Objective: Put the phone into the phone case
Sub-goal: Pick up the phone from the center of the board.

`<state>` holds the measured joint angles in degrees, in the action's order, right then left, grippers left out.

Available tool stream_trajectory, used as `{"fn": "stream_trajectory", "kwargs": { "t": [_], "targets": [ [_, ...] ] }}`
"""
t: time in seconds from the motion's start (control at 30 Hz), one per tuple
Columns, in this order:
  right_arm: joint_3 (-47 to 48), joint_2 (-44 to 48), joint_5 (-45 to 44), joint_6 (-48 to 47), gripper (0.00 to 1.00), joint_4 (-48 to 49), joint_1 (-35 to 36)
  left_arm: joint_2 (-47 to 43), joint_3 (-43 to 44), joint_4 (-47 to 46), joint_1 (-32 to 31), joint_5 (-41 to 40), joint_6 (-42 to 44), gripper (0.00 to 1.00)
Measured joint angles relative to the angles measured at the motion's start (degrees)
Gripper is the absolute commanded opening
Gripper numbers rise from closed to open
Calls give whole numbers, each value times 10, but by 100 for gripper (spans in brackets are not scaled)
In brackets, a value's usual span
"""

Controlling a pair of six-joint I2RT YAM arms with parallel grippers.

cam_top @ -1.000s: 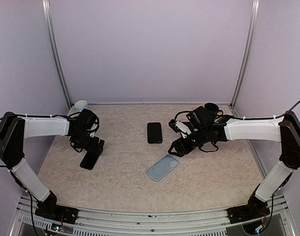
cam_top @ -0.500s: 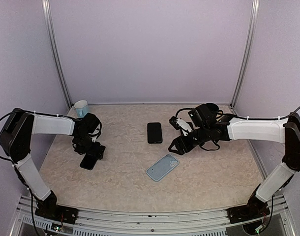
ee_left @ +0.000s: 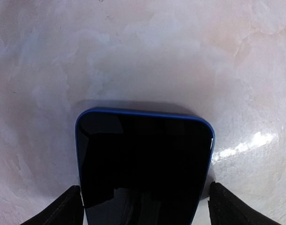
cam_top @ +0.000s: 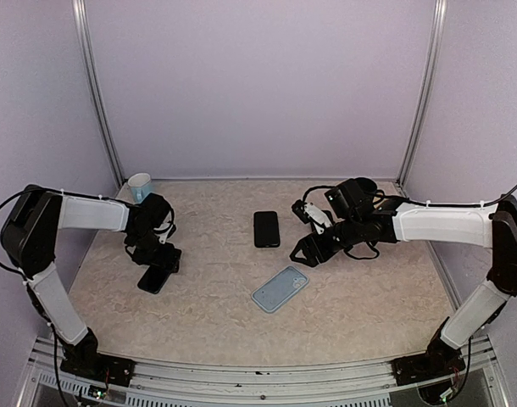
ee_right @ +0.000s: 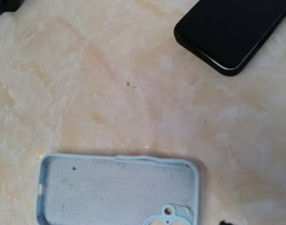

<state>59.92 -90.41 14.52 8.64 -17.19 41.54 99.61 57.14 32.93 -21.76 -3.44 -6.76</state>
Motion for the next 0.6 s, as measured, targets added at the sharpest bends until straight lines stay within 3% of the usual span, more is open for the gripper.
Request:
{"fn": "stream_trajectory", "kwargs": {
  "t": [0.4, 0.6],
  "targets": [
    [0, 0, 0, 3, 68, 0, 0, 10, 9, -3, 12, 16, 0, 95],
    [0, 0, 0, 3, 68, 0, 0, 18, 17, -4, 17, 16, 1, 78]
  ]
}}
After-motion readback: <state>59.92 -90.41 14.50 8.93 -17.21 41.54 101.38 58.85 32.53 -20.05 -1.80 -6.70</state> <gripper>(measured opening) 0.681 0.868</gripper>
